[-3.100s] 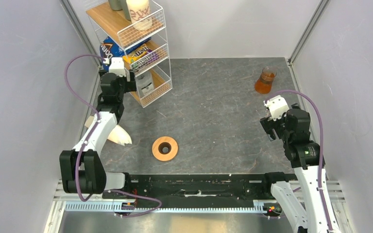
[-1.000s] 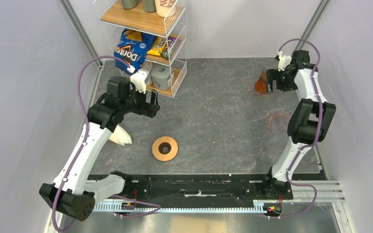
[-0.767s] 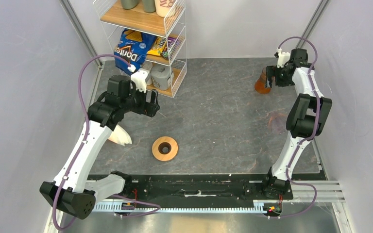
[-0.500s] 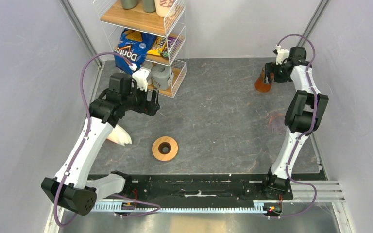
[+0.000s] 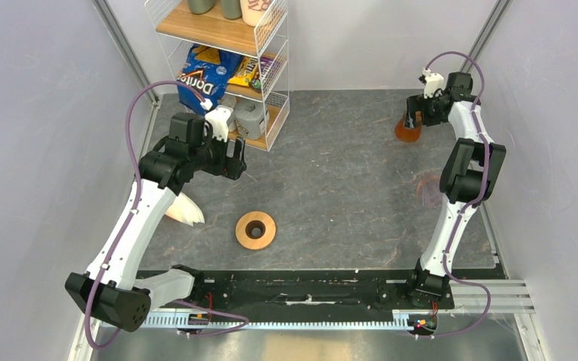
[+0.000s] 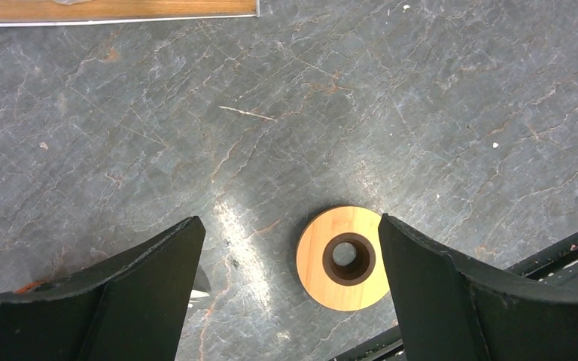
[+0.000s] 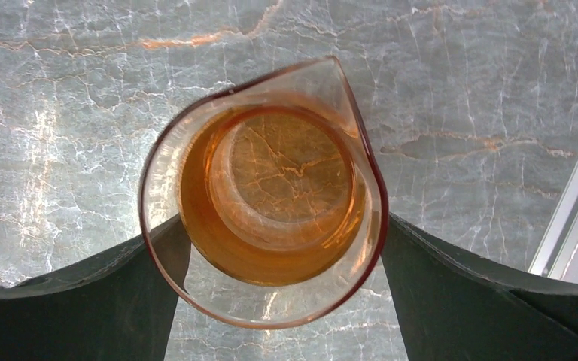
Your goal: Place the coffee filter in the dripper
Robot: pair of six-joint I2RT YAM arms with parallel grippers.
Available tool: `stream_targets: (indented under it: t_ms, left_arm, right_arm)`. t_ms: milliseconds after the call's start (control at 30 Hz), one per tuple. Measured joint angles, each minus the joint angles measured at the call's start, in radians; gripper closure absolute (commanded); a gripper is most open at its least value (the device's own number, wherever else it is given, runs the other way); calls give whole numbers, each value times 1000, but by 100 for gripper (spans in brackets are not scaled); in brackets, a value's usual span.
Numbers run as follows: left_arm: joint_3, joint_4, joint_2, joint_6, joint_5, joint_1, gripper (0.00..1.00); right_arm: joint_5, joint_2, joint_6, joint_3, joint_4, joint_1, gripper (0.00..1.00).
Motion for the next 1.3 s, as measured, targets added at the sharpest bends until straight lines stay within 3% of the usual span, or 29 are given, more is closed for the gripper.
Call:
stream_targets:
  t_ms: [200, 600, 833, 1033, 1300]
  left_arm:
    - [0, -5, 0, 6, 0, 1, 7]
    - [0, -21, -8, 15, -2, 7, 7]
    - [0, -31, -22, -14, 19, 60, 8]
    - [-2, -34, -15, -80, 60, 170, 9]
    - [-24, -34, -3, -130, 83, 270, 10]
  right_arm:
    - [-53, 7, -28, 0, 43, 2, 2]
    - [-148, 11, -104, -8, 64, 40, 16]
    - [-212, -64, -165, -126, 72, 101, 19]
    - [-250, -170, -241, -266, 42, 237, 19]
    - [-312, -288, -294, -414, 6, 512, 19]
